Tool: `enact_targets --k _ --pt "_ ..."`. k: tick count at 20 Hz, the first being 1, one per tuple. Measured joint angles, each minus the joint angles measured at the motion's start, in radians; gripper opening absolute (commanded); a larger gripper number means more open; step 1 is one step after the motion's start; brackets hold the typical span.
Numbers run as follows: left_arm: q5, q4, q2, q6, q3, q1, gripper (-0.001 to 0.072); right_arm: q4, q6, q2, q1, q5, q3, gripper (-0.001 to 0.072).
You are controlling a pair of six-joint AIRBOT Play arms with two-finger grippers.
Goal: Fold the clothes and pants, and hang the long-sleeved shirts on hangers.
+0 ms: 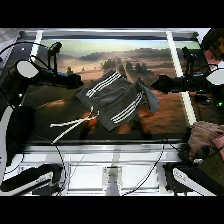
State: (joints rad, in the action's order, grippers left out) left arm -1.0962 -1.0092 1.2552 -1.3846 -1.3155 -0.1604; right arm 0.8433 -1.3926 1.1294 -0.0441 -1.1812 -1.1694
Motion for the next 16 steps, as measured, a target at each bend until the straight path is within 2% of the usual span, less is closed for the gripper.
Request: enact_targets --k 9,10,11,12,14,16 --pt "0.042 -0.006 0.035 0.0 0.0 0.0 0.0008 0.0 0.0 0.0 0.0 0.0 0.0 0.0008" --pt "0.044 -0.008 0.045 0.0 0.0 0.0 0.0063 0.0 0.0 0.0 0.0 0.0 0.0 0.0008" --pt "0.048 -0.013 0.055 0.0 0.0 0.0 0.0204 0.0 0.0 0.0 0.0 0.0 0.0 0.0009" --pt "0.05 -0.027 0.067 0.0 0.0 0.0 0.0254 0.0 0.0 0.0 0.0 0.0 0.0 0.0009" --pt "0.059 -0.078 0.088 -0.02 0.0 0.002 0.0254 0.0 0.0 0.0 0.0 0.0 0.0 0.0009" --pt "0.061 -0.146 0.109 -0.085 0.0 0.014 0.0252 -0.001 0.0 0.0 0.0 0.006 0.0 0.0009"
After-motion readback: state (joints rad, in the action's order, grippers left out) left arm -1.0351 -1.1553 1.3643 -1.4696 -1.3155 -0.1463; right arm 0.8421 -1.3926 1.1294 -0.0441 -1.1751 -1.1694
